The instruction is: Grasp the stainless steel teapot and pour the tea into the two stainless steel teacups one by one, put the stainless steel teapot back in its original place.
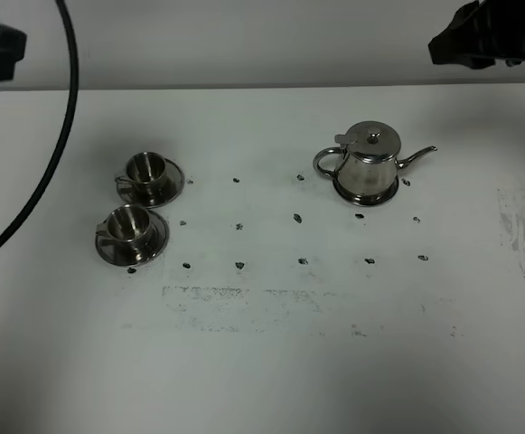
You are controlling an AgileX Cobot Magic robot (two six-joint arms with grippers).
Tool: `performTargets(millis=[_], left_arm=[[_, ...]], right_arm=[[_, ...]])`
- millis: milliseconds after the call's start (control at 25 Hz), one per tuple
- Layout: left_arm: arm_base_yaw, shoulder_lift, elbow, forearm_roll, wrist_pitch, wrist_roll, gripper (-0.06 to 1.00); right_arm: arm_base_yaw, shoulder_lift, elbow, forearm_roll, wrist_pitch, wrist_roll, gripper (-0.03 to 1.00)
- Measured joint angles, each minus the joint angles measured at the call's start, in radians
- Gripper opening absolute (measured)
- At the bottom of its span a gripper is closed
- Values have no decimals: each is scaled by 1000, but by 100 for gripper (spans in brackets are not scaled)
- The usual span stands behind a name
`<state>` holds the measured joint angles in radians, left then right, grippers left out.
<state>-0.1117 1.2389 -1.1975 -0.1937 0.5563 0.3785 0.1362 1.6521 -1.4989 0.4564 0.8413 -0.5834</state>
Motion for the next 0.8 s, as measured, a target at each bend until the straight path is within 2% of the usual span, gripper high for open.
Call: performTargets(millis=[120,280,560,680,800], left_arm=[[0,-132,123,92,-4,-107,61],[0,-337,257,178,10,-225,61],[0,-666,395,201,249,-275,61],[0,-788,453,201,345,-277,61],[0,-881,525,200,398,-280,61]], right_arm=[[75,-54,87,-34,-104,3,38],[174,-70,105,-94,-177,46,38],[301,-70,105,-214,-258,103,38],[325,-68,105,-235,-261,114,38],[330,-54,105,-237,-261,116,38]])
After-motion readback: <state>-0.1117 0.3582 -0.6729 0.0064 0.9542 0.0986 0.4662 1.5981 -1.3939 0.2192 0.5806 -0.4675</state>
